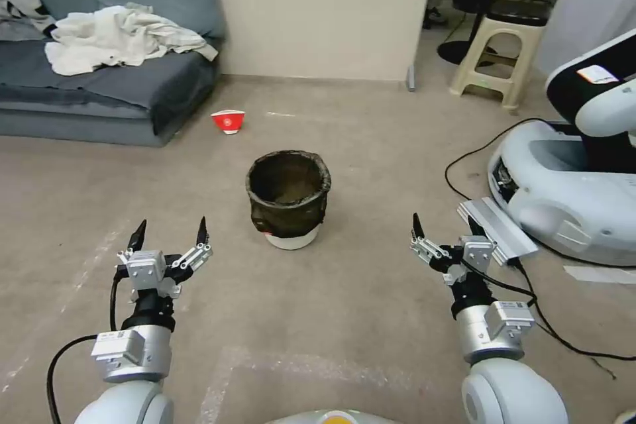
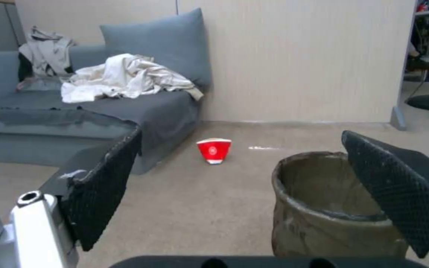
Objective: Pick up the trash can from the floor.
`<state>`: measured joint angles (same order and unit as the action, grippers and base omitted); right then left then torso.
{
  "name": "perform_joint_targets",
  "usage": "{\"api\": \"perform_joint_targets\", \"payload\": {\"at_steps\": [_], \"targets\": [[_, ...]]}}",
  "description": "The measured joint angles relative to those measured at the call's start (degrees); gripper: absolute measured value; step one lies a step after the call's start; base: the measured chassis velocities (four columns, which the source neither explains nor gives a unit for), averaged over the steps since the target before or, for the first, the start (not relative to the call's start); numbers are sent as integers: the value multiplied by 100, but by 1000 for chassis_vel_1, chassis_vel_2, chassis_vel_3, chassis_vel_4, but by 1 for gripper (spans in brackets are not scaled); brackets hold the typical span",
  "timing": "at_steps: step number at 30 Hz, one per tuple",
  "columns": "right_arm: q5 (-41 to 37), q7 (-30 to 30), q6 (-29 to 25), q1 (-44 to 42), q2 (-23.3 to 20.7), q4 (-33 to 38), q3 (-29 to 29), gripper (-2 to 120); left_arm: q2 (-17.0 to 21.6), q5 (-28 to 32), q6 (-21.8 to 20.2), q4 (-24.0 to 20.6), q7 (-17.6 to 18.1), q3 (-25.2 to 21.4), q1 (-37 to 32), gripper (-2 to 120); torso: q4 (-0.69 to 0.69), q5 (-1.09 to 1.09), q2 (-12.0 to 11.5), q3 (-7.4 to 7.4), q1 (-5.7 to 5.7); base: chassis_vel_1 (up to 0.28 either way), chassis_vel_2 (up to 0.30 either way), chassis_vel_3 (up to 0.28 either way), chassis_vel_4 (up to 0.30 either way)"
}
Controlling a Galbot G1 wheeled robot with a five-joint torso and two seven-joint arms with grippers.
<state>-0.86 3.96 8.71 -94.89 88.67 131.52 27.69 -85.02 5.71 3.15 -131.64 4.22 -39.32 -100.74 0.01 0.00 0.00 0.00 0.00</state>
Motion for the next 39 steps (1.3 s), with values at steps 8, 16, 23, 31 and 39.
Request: {"api": "perform_joint_targets", "payload": {"at_steps": [8,16,23,31,39], "targets": [[-7,-1,0,0,9,0,-9,100,13,1,-2,-7,0,-6,2,100,-1,0,0,0,0,0,0,0,0],[-7,6,-15,-8,10,-1,-9,100,28,49,-17,-25,3,-6,12,100,-1,0,0,0,0,-101,92,87,-95],[-4,20,-24,-4,17,-17,-20,100,46,66,-30,-25,3,1,39,100,-2,-1,0,0,0,-199,202,195,-213],[-1,31,-34,-4,16,-31,-26,100,49,71,-50,-24,2,17,64,100,-2,-1,0,0,0,-184,192,193,-189],[13,33,-38,14,18,-50,-33,100,52,88,-76,-20,2,7,73,100,-1,0,0,0,0,-169,202,178,-173]]}}
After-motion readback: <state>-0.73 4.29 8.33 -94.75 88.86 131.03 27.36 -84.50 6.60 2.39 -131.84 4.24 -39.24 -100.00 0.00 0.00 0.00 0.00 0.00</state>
